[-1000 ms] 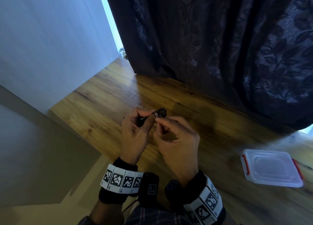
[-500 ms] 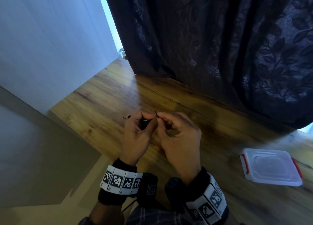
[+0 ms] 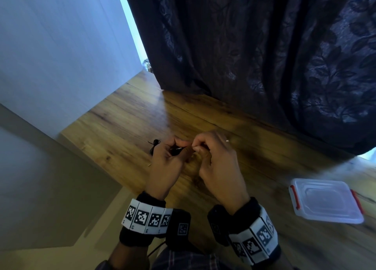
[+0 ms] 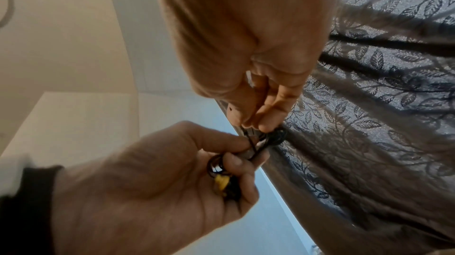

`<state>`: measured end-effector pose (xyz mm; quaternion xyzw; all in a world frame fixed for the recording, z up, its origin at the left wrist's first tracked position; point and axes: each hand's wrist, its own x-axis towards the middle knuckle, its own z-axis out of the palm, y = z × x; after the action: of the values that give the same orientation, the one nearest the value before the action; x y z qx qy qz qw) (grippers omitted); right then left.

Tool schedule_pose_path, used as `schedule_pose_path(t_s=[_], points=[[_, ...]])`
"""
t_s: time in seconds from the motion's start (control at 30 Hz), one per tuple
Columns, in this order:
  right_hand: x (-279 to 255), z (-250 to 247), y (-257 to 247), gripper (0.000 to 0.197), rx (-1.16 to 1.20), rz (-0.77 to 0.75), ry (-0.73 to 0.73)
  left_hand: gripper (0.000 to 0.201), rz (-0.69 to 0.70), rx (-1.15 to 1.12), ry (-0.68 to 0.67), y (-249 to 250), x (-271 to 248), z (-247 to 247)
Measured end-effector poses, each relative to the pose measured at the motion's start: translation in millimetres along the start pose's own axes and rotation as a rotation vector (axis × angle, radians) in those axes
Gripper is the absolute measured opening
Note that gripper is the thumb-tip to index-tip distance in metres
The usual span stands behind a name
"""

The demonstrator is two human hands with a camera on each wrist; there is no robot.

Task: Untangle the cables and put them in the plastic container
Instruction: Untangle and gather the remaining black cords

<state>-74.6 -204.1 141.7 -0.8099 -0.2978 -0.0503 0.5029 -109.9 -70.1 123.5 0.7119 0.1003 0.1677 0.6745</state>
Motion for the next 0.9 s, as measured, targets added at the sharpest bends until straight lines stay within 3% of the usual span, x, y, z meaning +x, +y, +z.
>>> schedule_pose_path(t_s=[0.1,0.27,0.37,0.47,0.7,0.8,0.9], points=[[-1,2,4,0.028,-0.002,0.052,-0.009,0.005,-0.047,0.003,-0.024,-2,1,-2],[-1,0,7,0.023,0.011,0.12,-0.035,0.012,-0.14,-0.02,-0.191,-8,4,-13],[-1,-1,5,0.015,0.014,0.139,-0.044,0.021,-0.1,0.009,-0.228,-10,4,-15],[-3,1,4,0.015,0.011,0.141,-0.048,0.026,-0.083,0.03,-0.233,-9,4,-16],[-4,3,1,0.025,0.019,0.128,-0.022,0.015,-0.003,0.187,-0.176,-13,6,-13],[-5,7,4,0.018,0.022,0.122,0.056,0.01,0.051,0.192,-0.155,-14,6,-10],[-6,11,9,0.024,0.006,0.116,0.12,0.009,0.051,0.176,-0.15,-16,5,-7]])
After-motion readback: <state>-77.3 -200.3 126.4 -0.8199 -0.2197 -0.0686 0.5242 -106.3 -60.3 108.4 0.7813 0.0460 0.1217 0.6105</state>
